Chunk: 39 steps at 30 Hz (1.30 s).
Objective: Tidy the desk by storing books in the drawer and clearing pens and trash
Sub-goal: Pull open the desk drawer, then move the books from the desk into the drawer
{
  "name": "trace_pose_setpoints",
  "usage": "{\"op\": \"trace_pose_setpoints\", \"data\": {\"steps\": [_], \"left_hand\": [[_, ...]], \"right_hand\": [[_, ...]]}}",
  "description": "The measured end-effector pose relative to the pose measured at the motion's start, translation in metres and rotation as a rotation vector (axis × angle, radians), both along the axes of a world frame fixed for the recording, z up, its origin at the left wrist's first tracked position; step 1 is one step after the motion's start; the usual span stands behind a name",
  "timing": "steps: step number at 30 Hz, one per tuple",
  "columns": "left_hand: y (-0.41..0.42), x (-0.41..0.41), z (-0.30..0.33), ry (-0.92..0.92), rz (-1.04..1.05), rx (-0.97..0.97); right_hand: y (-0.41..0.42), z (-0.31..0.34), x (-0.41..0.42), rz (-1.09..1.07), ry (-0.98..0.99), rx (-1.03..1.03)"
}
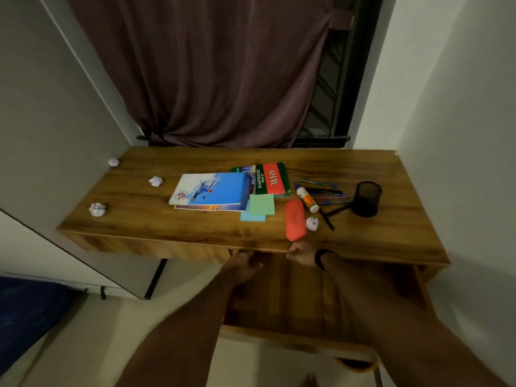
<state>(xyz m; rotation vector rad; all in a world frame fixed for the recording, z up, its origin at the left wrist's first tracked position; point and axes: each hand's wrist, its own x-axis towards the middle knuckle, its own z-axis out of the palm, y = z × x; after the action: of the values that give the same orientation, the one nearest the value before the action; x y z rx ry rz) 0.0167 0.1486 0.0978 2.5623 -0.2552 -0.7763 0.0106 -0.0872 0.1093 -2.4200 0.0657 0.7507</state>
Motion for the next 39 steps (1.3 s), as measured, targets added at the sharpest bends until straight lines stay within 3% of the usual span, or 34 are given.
{"op": "trace_pose_setpoints", "data": {"steps": [3,7,12,14,22,29,35,39], "left_hand": [[0.022,0.037,-0.023,-0.027,0.050,-0.049],[0.034,0.046,0.013,-0.140,0.111,-0.068],[0.060,0.090,0.030,-0.017,0.296,0.080],[0.075,0.105,0.034,-0.071,0.297,0.073],[0.143,0.231,0.022,-0.142,0.152,0.066],[0.153,0.370,-0.012,-0.120,-0.005,-0.047],[0.154,0.435,-0.037,-0.069,-0.343,0.131],[0.160,0.441,-0.042,-0.189,-0.335,0.162]], "right_hand": [[0.013,0.015,0.028,0.060,-0.011,0.015],[0.035,0.012,0.060,0.079,-0.031,0.069],[0.073,0.006,0.104,0.071,-0.027,0.135],[0.088,0.005,0.124,0.066,-0.040,0.145],[0.167,-0.012,0.220,-0.181,-0.106,0.174],[0.208,-0.056,0.260,-0.312,-0.220,-0.238],[0.221,-0.075,0.254,-0.404,-0.273,-0.297],[0.230,-0.077,0.249,-0.470,-0.325,-0.256]]}}
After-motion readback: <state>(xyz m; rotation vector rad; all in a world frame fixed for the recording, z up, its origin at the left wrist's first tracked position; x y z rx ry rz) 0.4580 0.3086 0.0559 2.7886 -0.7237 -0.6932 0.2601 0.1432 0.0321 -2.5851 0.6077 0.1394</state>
